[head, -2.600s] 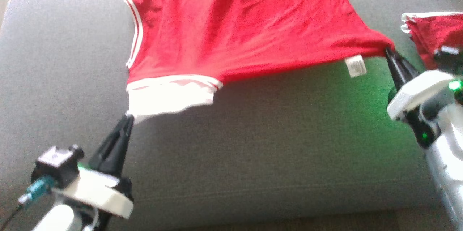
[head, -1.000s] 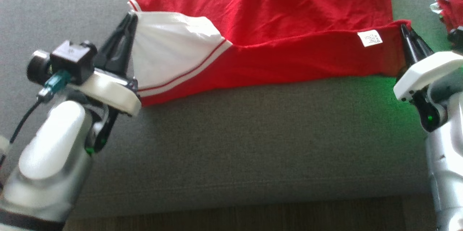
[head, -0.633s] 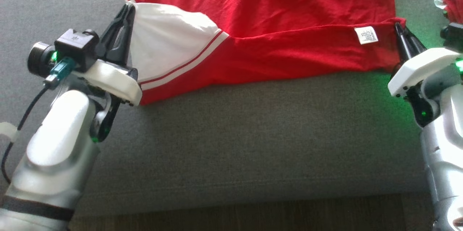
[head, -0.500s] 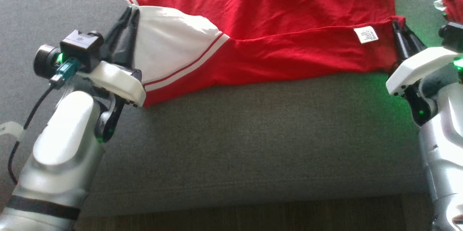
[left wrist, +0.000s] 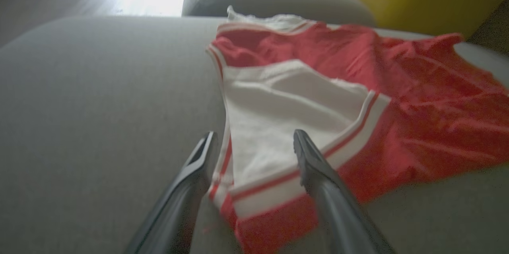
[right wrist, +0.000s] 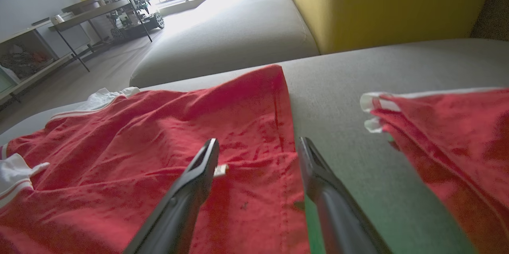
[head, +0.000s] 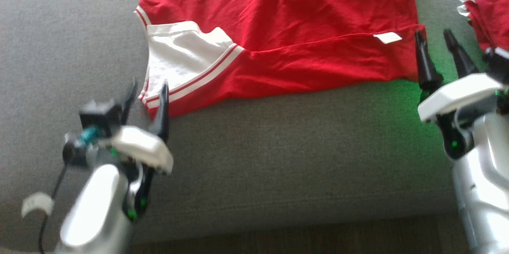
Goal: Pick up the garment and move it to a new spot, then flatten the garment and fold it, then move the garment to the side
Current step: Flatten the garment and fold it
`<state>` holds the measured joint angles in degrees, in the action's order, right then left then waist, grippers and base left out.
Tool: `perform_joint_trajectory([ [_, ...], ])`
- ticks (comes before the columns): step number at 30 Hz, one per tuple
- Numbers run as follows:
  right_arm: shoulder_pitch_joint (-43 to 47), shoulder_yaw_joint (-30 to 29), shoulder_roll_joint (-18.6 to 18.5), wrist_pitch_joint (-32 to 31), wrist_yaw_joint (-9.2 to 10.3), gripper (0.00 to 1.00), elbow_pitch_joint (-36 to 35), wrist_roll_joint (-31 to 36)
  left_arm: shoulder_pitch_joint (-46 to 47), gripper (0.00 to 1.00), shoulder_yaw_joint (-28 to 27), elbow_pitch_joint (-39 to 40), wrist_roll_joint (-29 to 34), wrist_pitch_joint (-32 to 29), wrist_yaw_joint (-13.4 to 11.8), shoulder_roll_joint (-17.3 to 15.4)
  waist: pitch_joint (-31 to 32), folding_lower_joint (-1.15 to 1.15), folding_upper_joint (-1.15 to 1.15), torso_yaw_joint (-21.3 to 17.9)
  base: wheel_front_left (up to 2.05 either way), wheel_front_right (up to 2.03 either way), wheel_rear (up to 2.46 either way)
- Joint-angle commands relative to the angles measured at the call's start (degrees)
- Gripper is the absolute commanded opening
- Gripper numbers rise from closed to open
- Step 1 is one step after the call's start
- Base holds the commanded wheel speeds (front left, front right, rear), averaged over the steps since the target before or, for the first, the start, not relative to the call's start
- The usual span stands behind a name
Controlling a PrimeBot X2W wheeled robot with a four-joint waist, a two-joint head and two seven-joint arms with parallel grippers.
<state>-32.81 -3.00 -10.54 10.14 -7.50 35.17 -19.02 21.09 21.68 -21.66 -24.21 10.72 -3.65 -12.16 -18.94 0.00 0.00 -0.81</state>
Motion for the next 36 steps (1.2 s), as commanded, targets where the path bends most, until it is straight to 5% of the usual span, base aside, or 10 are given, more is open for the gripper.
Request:
perform_joint_trajectory([
  [1, 0.87, 1.19, 0.46, 0.04, 0.01, 1.0, -2.85, -0.57, -0.1, 1.0, -2.12, 2.33, -0.06, -0.87, -1.06, -1.33, -0.1, 0.0, 0.0, -0.22, 0.0, 0.0, 0.0],
  [10, 4.63, 0.55, 1.62, -1.91, 0.01, 1.0, -8.77, -1.47, -4.82, 1.0, -2.72, 2.28, -0.33, -3.47, -6.68, -0.37, 0.02, 0.0, 0.0, -1.0, 0.0, 0.0, 0.0],
  [18, 6.34, -0.65, 2.92, -5.85, 0.01, 1.0, -10.59, -2.23, -4.72, 1.0, -1.38, -0.33, -1.98, -7.56, -7.17, 1.87, -0.2, 0.0, 0.0, -1.59, 0.0, 0.0, 0.0],
  [19, 6.44, -0.75, 3.07, -6.41, 0.01, 1.0, -10.54, -2.44, -4.69, 0.82, -1.35, -0.65, -2.21, -7.9, -7.18, 2.01, -0.25, 0.0, 0.0, -1.6, 0.0, 0.0, 0.0],
  [20, 6.44, -0.75, 3.07, -6.41, 0.01, 1.0, -10.54, -2.44, -4.69, 0.82, -1.35, -0.65, -2.21, -7.9, -7.18, 2.01, -0.25, 0.0, 0.0, -1.6, 0.0, 0.0, 0.0],
  [21, 6.51, -0.87, 3.25, -6.98, 0.01, 1.0, -10.44, -2.73, -4.59, 0.36, -1.18, -0.92, -2.33, -8.23, -7.04, 2.05, -0.26, 0.0, 0.0, -1.58, 0.0, 0.0, 0.0],
  [22, 6.53, -0.98, 3.46, -7.57, 0.01, 1.0, -10.29, -3.09, -4.56, 0.0, -0.88, -0.99, -2.48, -8.56, -6.74, 2.21, -0.26, 0.0, 0.0, -1.53, 0.0, 0.0, 0.0],
  [36, 5.0, -10.69, 5.71, -14.01, 0.01, 1.0, -3.4, 3.74, -3.66, 0.0, 0.29, 2.75, -3.28, -8.27, -4.81, 1.99, -0.55, 0.0, 0.0, 1.07, 0.0, 0.0, 0.0],
])
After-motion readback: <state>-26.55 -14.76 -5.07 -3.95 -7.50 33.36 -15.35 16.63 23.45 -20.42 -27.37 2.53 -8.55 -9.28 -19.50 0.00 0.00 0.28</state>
